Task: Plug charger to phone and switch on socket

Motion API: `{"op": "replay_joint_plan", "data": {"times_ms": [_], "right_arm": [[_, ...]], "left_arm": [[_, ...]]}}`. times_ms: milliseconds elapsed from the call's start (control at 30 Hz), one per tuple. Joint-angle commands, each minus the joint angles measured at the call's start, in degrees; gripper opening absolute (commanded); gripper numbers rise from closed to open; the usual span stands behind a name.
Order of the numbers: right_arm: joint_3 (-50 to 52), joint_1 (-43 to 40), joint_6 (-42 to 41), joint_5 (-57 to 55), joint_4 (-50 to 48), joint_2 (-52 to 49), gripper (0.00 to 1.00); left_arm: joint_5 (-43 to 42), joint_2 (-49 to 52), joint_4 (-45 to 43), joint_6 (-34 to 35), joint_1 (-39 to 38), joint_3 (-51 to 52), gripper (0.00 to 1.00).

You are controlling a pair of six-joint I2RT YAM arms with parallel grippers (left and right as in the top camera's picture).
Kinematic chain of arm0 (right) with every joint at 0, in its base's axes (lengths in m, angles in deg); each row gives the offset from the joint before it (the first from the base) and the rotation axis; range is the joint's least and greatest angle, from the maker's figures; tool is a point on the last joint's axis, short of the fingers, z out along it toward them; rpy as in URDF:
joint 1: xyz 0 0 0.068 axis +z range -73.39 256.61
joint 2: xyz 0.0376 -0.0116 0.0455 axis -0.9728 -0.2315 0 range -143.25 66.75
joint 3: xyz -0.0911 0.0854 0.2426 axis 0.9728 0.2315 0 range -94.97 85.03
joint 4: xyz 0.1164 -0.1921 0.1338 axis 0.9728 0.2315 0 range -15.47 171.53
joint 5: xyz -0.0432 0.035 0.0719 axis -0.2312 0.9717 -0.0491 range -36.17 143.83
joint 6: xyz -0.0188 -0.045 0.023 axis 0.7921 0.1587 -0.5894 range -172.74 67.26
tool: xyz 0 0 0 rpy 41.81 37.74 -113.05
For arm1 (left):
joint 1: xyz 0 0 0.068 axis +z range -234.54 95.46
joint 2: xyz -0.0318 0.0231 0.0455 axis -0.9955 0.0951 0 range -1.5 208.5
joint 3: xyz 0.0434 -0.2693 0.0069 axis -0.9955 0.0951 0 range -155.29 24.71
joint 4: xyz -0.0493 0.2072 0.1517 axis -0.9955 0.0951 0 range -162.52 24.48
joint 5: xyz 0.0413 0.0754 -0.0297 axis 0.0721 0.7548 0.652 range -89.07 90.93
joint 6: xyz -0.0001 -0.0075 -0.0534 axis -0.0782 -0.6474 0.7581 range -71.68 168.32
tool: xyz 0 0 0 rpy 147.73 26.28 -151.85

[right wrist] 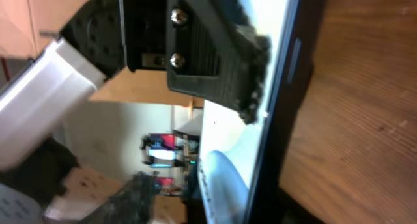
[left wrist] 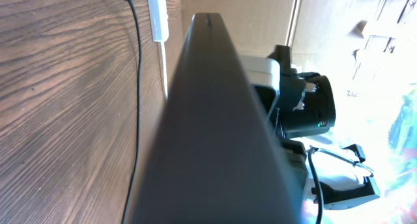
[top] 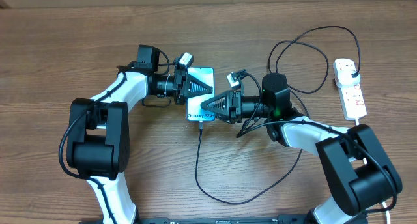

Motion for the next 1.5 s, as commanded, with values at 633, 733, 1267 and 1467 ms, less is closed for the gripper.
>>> {"op": "replay_joint_plan", "data": {"times_ms": [633, 733, 1267, 1467], "right_arm": [[-0.61, 0.35, -2.25, -1.05, -1.95, 1.09, 0.04], [-0.61, 0.35, -0.52, -0.96, -1.66, 1.09, 0.04], [-0.61, 0.17, 20.31, -13.35, 26.73, 1.09, 0.04], [-0.44, 0.20, 20.55, -22.36, 32.87, 1.09, 0.04]], "left_arm": [[-2.71, -0.22, -0.07, -0.90, -0.11, 0.07, 0.39], [-0.98, -0.22, -0.07, -0.87, -0.11, 0.07, 0.60], [18.29, -0.22, -3.32, -0.87, 0.04, 0.07, 1.00], [27.34, -0.22, -3.26, -0.87, 0.04, 0.07, 1.00]]}}
